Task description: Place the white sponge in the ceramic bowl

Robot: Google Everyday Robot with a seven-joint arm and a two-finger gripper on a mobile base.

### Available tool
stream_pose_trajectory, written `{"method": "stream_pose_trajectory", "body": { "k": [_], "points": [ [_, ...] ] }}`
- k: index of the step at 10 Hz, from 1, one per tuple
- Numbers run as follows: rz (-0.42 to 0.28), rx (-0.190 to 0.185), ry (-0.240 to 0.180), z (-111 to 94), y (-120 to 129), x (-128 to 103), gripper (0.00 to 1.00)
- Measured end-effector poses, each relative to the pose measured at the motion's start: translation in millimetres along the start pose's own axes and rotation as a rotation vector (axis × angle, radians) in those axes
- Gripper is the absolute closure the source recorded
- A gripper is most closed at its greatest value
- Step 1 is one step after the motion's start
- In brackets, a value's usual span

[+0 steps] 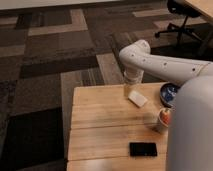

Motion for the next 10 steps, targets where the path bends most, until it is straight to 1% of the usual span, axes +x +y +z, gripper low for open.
{"method": "stream_pose_trajectory", "body": {
  "k": [2,5,7,8,10],
  "points": [
    [0.009,-0.003,-0.002,5.2,-10.8,4.6,0.35],
    [0.038,-0.019,0.002,23.2,-23.9,11.1,0.35],
    [0.049,-0.024,0.007,32.9,-24.6,11.9,0.35],
    [0.056,-0.025,0.014,41.1,-22.6,12.4,0.35],
    [0.075,-0.027,0.012,51.5,-16.5,9.0,0.35]
  ]
}}
